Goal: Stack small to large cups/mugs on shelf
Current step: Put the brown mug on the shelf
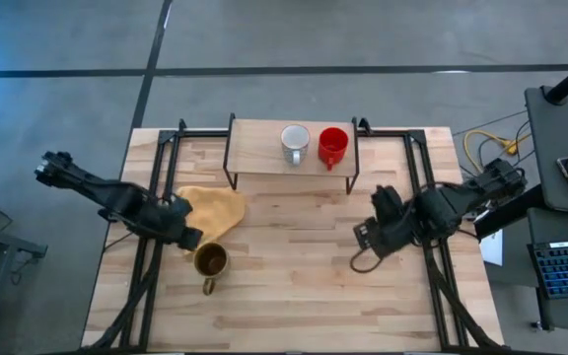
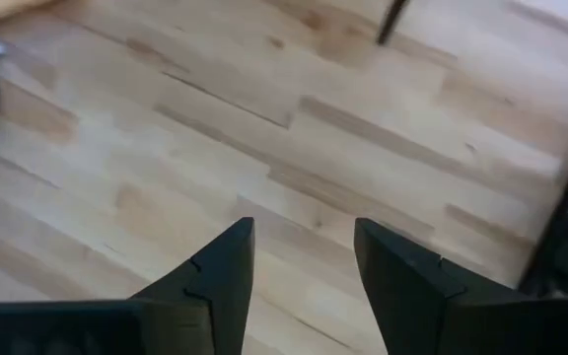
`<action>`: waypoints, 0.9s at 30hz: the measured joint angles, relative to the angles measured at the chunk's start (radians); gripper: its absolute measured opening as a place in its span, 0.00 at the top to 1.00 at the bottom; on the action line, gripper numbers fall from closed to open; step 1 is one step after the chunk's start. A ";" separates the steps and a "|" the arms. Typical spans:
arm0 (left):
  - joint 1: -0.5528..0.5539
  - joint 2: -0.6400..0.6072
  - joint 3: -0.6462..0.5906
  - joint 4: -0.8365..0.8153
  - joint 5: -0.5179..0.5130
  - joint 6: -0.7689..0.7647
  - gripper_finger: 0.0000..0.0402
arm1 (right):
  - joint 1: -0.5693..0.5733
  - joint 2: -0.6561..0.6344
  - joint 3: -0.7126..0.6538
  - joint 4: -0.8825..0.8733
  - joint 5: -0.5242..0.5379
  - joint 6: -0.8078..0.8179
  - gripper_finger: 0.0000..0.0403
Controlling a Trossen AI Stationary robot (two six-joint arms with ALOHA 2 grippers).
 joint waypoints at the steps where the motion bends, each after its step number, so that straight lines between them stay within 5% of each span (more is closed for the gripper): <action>1: -0.011 0.019 0.000 0.000 0.007 -0.015 0.65 | 0.012 -0.007 -0.021 -0.001 0.000 0.022 0.58; 6: -0.099 0.095 0.010 -0.001 0.017 -0.111 0.65 | 0.042 -0.033 -0.096 0.000 0.000 0.067 0.58; 12: -0.172 0.159 0.043 0.034 -0.107 -0.223 0.65 | 0.042 -0.057 -0.126 0.000 0.001 0.027 0.58; 27: -0.205 0.312 0.031 0.043 -0.112 -0.327 0.65 | 0.042 -0.075 -0.128 0.001 0.028 -0.031 0.58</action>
